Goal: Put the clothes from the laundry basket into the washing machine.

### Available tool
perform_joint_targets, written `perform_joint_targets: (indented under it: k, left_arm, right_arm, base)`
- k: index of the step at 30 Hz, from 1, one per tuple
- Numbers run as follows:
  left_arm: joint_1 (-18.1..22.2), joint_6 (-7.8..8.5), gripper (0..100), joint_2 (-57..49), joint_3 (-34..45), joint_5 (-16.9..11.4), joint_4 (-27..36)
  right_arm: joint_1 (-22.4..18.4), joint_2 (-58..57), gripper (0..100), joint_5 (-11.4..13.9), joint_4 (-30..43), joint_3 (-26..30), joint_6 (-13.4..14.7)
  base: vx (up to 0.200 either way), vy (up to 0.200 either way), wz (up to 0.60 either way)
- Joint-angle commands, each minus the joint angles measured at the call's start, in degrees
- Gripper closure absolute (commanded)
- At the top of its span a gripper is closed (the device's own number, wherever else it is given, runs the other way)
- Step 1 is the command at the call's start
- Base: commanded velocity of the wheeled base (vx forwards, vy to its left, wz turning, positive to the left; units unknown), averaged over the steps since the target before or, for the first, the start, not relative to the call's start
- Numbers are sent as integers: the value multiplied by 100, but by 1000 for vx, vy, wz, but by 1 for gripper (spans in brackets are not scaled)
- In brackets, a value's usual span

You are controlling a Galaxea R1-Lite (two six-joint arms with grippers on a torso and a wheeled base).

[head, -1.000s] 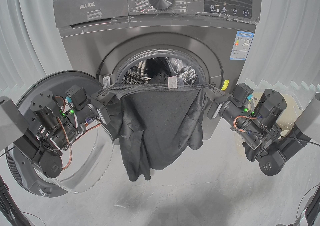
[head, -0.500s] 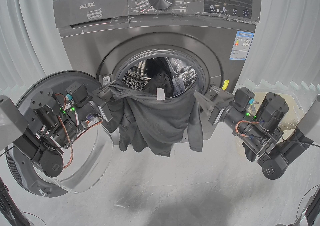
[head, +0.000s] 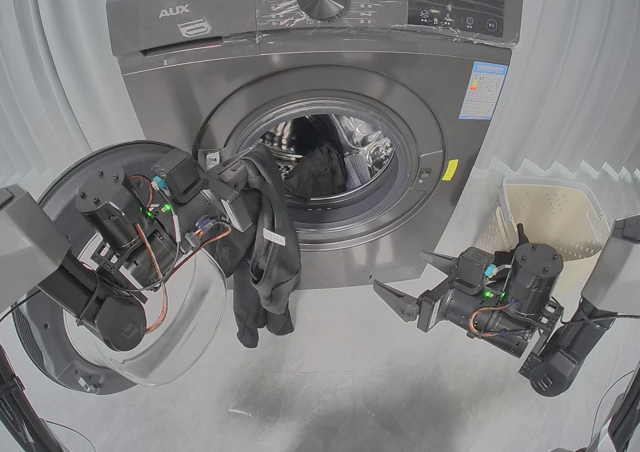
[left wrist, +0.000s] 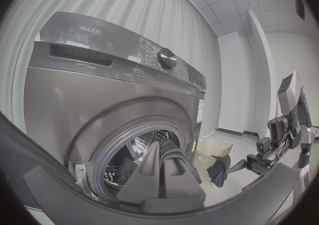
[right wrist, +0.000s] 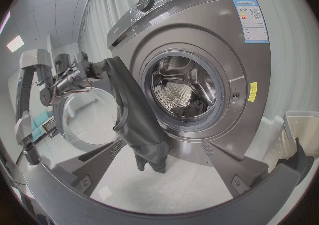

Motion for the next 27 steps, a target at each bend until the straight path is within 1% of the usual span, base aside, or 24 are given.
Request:
perform_joint_targets:
  k: [1,2,4,9,10,11,14,17,18,21,27]
  left_arm:
    - [-144,-5,100,36,-156,41,43]
    - [-161,-5,100,18,-156,85,43]
    - [-179,-5,100,9,-173,173,69]
    - [-311,-14,100,-8,-323,243,166]
    - [-311,-14,100,-8,-323,243,166]
    - [-355,-14,100,-26,-411,278,280]
    - [-381,-14,100,-52,-542,322,430]
    - [-460,-14,100,-52,-648,357,509]
    - [-495,-23,100,-61,-674,357,535]
    - [-539,-23,100,-70,-701,357,562]
    - [-583,-14,100,-61,-771,401,632]
  right_arm:
    - [146,544,0,-416,63,-483,-5]
    - [190,606,0,-539,89,-668,12]
    - [217,773,0,-653,107,-984,21]
    - [199,1168,0,-697,230,-1546,30]
    - [199,1168,0,-697,230,-1546,30]
    - [181,1247,0,-724,274,-1722,30]
    - [190,1353,0,-776,309,-1951,30]
    - [164,1476,0,-768,379,-2197,12]
    - [155,1599,0,-768,423,-2373,12]
    - [120,1854,0,-750,520,-2663,4]
    - [217,2152,0,-715,581,-2909,-32]
  base:
    - [0,0,0]
    - [0,0,0]
    - [0,0,0]
    - [0,0,0]
    - [0,0,0]
    - [0,0,0]
    - [0,0,0]
    - [0,0,0]
    - [0,0,0]
    - [0,0,0]
    - [0,0,0]
